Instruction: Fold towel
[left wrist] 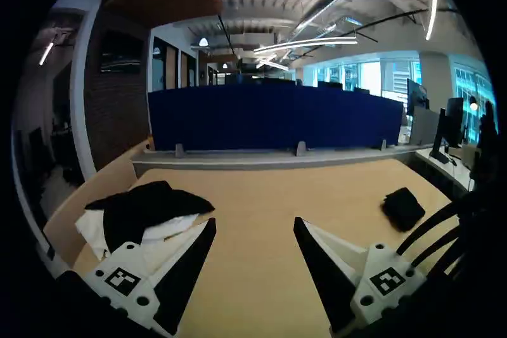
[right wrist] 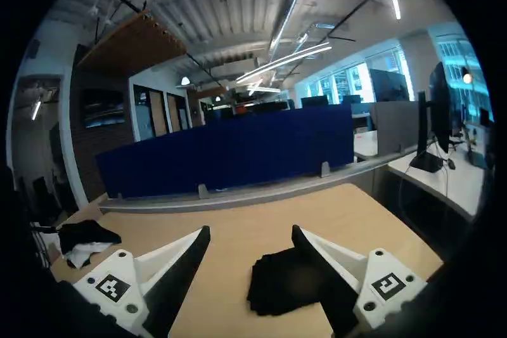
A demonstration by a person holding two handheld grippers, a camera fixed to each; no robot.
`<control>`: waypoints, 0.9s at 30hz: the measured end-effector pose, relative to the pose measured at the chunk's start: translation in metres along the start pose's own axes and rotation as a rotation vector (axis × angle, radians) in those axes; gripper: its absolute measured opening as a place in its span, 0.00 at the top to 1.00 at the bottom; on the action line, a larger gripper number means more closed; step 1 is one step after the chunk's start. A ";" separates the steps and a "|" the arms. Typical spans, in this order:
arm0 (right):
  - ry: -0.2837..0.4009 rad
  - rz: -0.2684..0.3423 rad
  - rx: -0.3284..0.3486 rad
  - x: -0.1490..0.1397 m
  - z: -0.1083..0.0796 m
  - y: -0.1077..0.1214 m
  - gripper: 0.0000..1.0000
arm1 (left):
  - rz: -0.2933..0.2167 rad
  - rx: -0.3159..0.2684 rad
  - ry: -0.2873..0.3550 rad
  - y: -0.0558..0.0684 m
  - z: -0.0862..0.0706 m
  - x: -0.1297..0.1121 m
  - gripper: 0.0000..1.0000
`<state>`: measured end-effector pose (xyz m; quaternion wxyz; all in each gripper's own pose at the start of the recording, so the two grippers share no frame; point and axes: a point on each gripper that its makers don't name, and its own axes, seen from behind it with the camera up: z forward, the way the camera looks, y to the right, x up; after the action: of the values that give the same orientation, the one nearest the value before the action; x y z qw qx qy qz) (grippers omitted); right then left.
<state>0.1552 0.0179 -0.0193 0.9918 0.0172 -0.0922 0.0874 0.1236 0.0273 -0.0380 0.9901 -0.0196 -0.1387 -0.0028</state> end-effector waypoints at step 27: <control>0.012 -0.039 0.057 -0.005 -0.015 -0.059 0.00 | 0.019 0.025 0.220 -0.018 0.011 0.022 0.09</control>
<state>0.1635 -0.0405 -0.0357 0.9929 0.0466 -0.0834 0.0707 0.1417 0.0101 -0.0204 0.9995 -0.0081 -0.0291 0.0062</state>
